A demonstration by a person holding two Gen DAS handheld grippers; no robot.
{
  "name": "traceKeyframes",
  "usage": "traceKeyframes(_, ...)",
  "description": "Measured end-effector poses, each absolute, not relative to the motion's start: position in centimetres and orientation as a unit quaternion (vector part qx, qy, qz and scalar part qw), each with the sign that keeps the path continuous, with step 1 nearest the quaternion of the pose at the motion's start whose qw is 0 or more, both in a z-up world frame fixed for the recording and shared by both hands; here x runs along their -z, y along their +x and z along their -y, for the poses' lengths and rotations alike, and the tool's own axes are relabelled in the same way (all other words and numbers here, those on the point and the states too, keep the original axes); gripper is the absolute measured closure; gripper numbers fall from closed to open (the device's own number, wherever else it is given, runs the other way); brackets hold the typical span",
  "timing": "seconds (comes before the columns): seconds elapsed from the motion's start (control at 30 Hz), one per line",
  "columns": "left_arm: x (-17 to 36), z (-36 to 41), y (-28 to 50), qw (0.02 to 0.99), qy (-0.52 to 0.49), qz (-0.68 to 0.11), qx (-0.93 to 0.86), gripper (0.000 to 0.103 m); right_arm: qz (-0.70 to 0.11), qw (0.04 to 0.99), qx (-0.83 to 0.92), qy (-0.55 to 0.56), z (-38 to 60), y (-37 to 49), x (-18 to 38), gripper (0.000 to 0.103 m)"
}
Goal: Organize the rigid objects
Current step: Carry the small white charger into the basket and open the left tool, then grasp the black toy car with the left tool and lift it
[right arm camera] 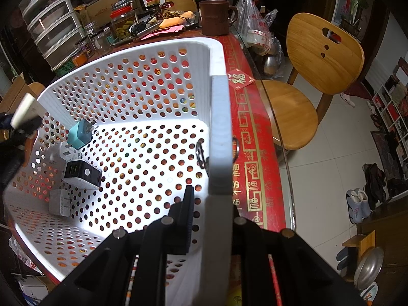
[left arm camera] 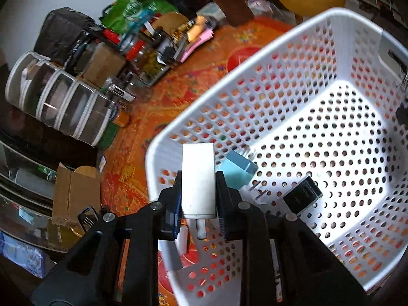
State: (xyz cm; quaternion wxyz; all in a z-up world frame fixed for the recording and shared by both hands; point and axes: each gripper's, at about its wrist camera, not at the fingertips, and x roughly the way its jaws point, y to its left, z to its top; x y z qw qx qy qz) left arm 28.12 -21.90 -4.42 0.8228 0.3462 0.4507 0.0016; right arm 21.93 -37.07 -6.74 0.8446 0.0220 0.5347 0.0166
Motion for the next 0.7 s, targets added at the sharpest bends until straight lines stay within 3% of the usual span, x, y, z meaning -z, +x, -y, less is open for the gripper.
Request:
traceKeyframes(0.3,6.2,21.9,29.6,0.809,0.346,-0.474,0.006,0.080,-0.535,0.844,-0.016,0.022,37.1,21.9,6.8,0.090)
traceKeyframes(0.5,5.8,21.1,30.2,0.815,0.345,-0.465,0.007,0.071,-0.535,0.844,-0.016,0.022,37.1,22.0,6.7,0.090)
traceKeyframes(0.57,5.0,20.7,29.7,0.825,0.339,-0.452,0.012,0.054,-0.535,0.844,-0.016,0.022,37.1,21.9,6.7,0.090)
traceKeyframes(0.63,3.9,20.3,28.5,0.837,0.344,-0.425,0.010,0.019,-0.535,0.844,-0.016,0.022,37.1,22.0,6.8,0.090)
traceKeyframes(0.7,2.6,19.7,27.3,0.852,0.352,-0.388,-0.003,0.014,-0.535,0.844,-0.016,0.022,37.1,22.0,6.8,0.090)
